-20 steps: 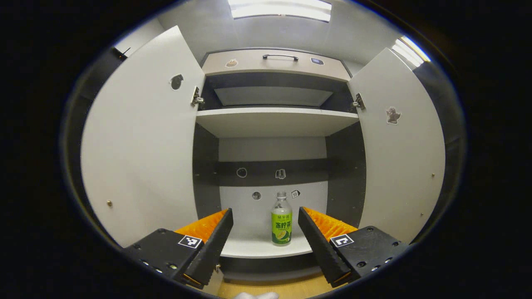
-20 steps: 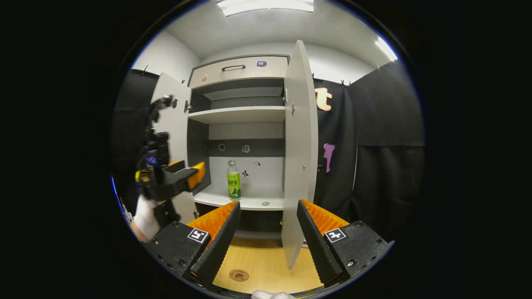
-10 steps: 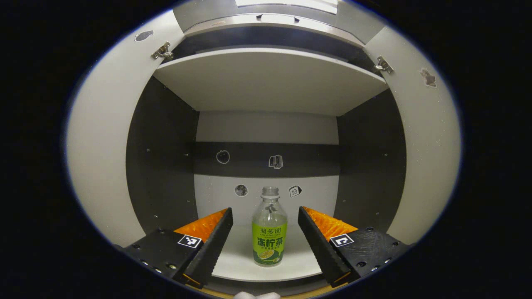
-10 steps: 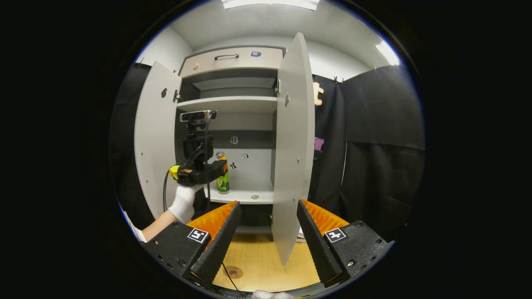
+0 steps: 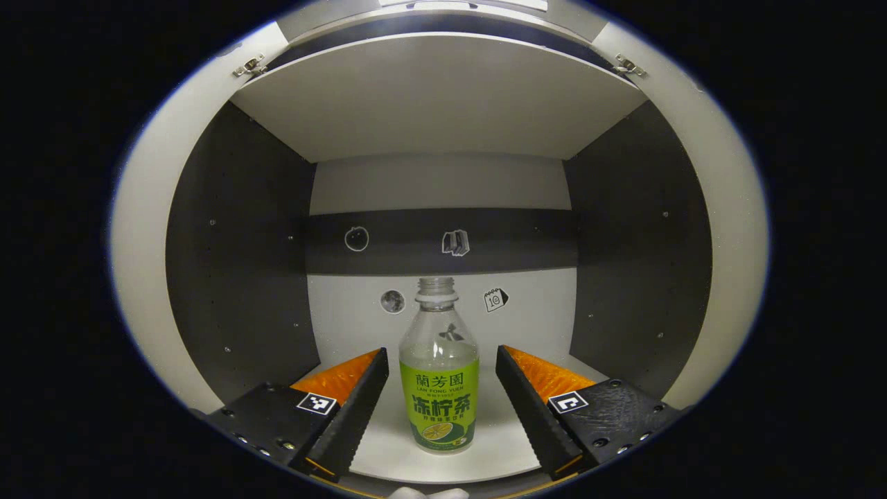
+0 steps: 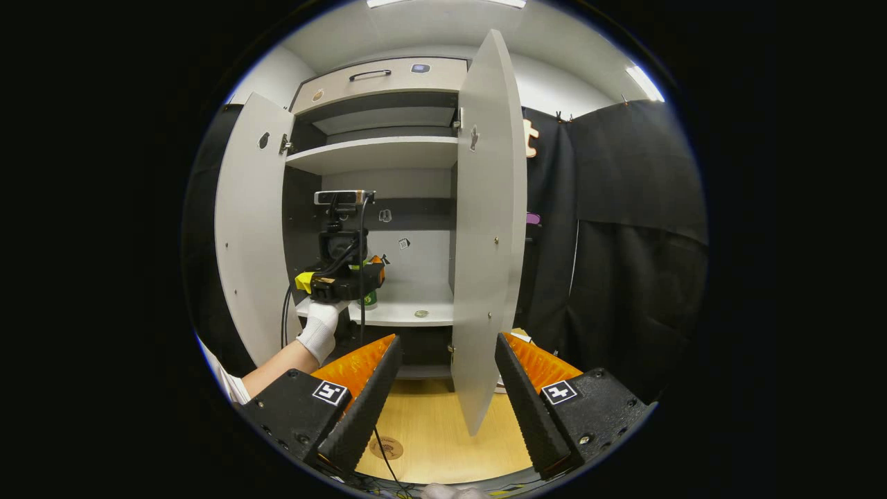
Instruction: Grasp the bottle in the cabinet with the left hand and place it on the coaster, then close the right door with the right hand and the left door with the left hand.
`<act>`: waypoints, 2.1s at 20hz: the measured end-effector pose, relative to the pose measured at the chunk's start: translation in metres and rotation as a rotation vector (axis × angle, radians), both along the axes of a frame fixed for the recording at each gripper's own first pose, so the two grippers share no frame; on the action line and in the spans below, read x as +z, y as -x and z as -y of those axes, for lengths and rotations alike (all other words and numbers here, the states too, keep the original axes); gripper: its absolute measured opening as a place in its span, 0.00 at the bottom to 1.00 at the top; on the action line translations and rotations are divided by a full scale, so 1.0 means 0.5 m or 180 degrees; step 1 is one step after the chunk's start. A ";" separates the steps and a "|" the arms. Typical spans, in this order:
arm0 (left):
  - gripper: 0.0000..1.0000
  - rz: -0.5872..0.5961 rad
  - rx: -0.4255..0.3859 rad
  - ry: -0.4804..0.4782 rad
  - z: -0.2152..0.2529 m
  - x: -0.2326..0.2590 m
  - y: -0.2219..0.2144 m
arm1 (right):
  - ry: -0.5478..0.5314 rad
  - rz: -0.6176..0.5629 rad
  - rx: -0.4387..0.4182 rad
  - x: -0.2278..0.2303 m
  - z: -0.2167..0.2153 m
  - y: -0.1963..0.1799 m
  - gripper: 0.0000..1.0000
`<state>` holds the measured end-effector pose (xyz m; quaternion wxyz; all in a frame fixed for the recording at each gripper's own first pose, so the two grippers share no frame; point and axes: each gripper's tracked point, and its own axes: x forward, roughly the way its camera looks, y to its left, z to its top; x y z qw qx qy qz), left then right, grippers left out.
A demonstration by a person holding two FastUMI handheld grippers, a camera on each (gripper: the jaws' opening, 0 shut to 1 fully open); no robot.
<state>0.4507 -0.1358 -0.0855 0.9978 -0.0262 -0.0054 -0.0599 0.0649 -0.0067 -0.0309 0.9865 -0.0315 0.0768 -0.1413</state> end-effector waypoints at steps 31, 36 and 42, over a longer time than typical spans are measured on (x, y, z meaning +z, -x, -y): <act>0.78 -0.0032 -0.0909 0.0004 0.006 -0.192 0.481 | -0.0129 -0.0135 -0.0241 -0.093 0.063 0.119 0.84; 0.75 -0.0114 -0.1114 -0.0017 0.029 -0.321 0.549 | -0.0056 -0.0224 -0.0300 -0.105 0.080 0.138 0.84; 0.75 -0.0092 -0.1412 -0.0003 0.071 -0.422 0.612 | -0.0084 -0.0328 -0.0321 -0.132 0.091 0.152 0.84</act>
